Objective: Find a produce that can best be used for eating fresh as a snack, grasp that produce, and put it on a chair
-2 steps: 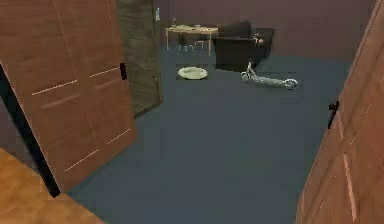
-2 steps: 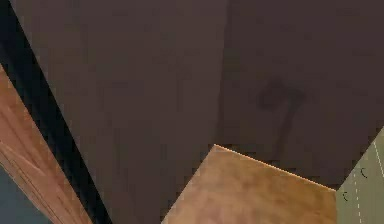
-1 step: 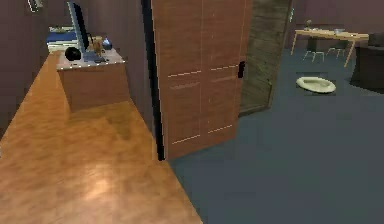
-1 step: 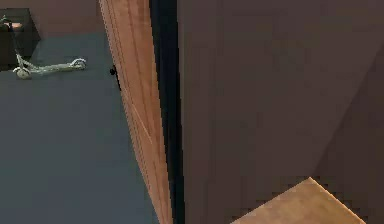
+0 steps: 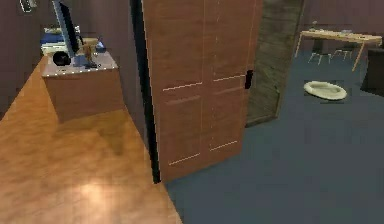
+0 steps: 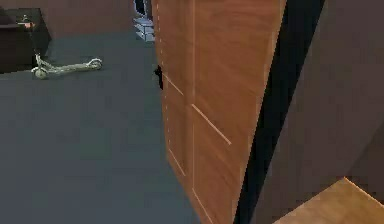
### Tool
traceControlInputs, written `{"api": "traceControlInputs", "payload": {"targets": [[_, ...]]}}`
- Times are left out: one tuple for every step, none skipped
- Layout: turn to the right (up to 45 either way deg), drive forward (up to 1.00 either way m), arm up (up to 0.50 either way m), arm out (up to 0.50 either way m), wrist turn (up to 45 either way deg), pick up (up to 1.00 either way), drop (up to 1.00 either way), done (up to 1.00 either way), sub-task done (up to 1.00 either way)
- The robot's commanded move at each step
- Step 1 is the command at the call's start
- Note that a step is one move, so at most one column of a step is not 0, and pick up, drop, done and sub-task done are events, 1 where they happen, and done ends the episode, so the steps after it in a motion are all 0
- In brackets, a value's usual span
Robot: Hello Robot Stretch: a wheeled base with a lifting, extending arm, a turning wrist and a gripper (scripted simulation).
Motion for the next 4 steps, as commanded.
{"api": "traceControlInputs", "payload": {"targets": [[33.0, 0.0, 0.0, 0.0, 0.0, 0.0, 0.0, 0.0, 0.0], [0.0, 1.0, 0.0, 0.0, 0.0, 0.0, 0.0, 0.0, 0.0], [0.0, 1.0, 0.0, 0.0, 0.0, 0.0, 0.0, 0.0, 0.0], [0.0, 1.0, 0.0, 0.0, 0.0, 0.0, 0.0, 0.0, 0.0]]}}
